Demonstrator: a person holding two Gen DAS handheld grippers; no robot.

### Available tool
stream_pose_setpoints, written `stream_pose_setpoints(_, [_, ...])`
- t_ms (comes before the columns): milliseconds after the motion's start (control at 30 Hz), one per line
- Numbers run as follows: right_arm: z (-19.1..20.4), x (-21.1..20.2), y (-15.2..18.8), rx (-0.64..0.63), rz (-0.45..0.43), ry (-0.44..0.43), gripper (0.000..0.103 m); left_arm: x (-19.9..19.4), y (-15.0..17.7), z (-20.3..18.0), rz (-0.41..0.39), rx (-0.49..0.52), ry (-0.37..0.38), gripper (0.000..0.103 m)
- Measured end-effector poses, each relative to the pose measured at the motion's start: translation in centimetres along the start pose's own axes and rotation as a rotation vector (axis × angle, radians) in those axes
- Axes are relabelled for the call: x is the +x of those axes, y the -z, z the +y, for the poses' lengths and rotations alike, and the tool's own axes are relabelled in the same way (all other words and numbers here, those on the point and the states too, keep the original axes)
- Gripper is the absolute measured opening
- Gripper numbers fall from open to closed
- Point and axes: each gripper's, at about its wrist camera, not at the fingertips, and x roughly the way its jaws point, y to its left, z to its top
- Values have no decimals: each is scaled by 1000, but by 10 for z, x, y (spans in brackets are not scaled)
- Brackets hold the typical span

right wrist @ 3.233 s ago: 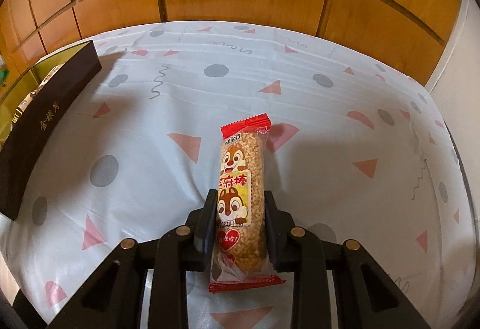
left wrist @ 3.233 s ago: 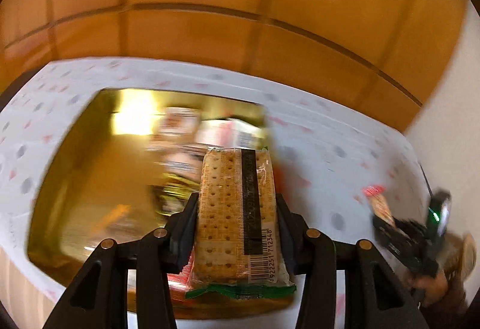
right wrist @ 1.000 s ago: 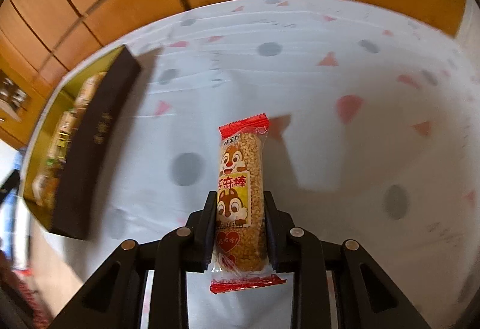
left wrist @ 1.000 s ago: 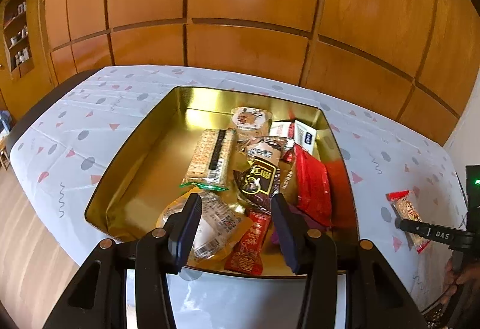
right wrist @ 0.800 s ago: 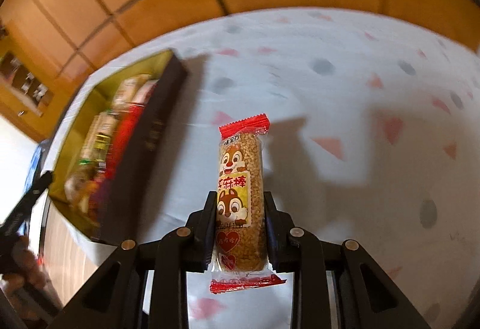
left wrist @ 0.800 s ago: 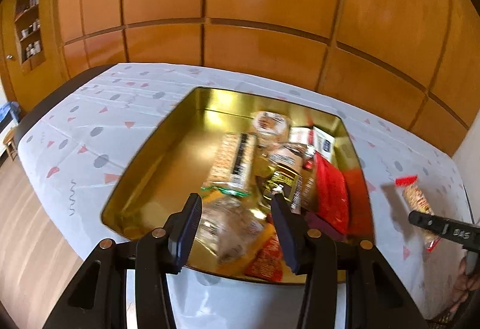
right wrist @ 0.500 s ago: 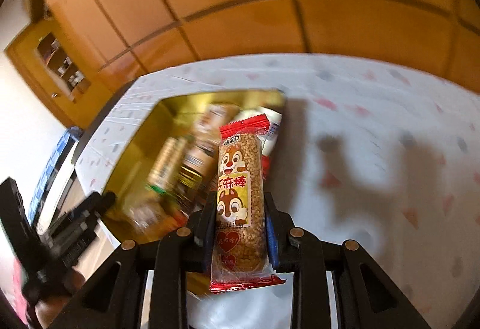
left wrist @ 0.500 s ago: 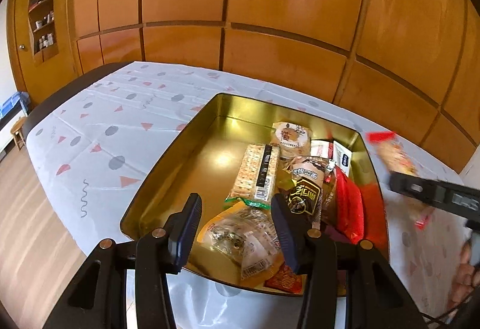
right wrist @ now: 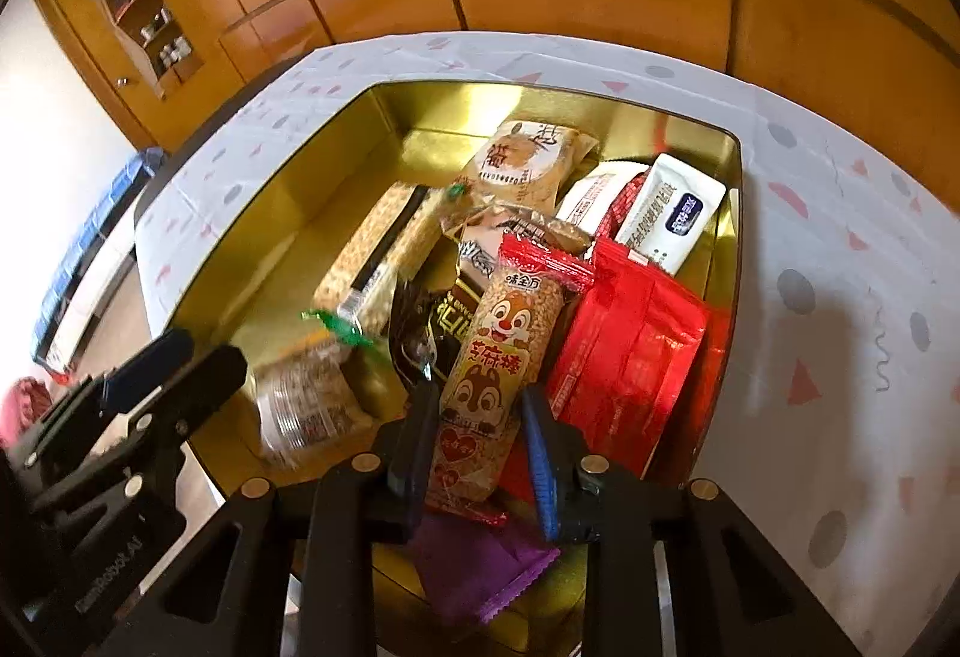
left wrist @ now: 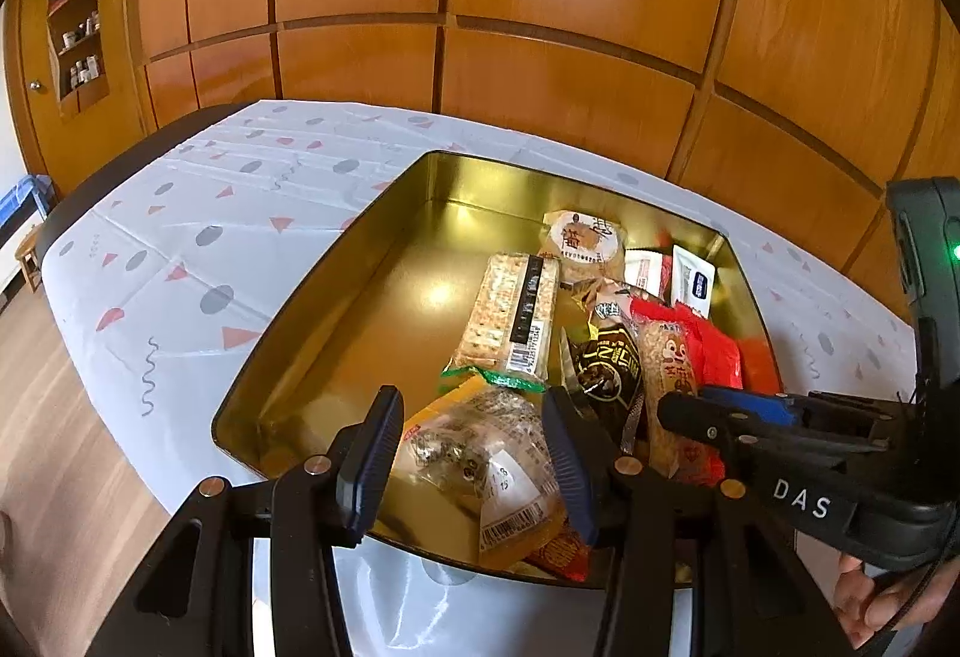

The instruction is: Organize snacks

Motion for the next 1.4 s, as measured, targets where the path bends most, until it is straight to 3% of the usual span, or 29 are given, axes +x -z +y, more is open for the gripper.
stream_pose_setpoints(433, [-3, -10, 6, 6, -22, 19, 30, -6, 2, -9, -2, 36, 5, 49])
stream_pose_setpoints(733, [-8, -58, 25, 11, -164, 85, 54, -20, 11, -21, -18, 80, -1, 49])
stream_pose_setpoints(1067, [-9, -106, 85, 40, -322, 307, 78, -47, 37, -56, -85, 184, 39, 50])
stream_pose_setpoints(1400, [-23, -111, 106, 145, -339, 358, 82, -58, 42, -59, -112, 193, 56, 66])
